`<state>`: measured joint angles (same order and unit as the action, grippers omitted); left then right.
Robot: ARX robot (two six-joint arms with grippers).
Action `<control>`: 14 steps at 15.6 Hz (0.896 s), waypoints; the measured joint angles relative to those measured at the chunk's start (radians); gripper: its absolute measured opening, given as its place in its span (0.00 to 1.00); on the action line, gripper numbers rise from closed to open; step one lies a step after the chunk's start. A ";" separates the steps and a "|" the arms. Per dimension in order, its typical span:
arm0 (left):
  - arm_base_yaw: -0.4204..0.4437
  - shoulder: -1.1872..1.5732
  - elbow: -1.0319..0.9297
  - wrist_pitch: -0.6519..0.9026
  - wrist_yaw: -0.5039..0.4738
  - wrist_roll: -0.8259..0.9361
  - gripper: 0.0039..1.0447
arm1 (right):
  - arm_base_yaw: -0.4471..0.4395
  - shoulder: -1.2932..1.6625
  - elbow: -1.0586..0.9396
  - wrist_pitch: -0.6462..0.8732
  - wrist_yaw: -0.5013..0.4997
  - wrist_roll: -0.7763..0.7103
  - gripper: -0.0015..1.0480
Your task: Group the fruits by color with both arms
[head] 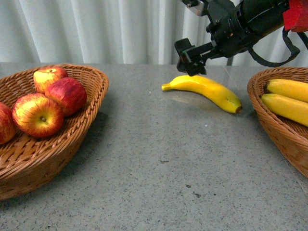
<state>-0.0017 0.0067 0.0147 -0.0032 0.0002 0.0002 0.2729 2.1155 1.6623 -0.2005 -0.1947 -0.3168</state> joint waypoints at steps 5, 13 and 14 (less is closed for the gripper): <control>0.000 0.000 0.000 0.000 0.000 0.000 0.94 | -0.012 0.195 0.262 -0.257 0.094 -0.051 0.94; 0.000 0.000 0.000 0.000 -0.001 0.000 0.94 | -0.004 0.320 0.400 -0.333 0.143 -0.006 0.77; 0.000 0.000 0.000 0.000 -0.001 0.000 0.94 | -0.003 0.321 0.400 -0.333 0.143 -0.005 0.64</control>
<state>-0.0017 0.0067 0.0147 -0.0032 -0.0006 0.0002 0.2699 2.4367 2.0624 -0.5331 -0.0521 -0.3222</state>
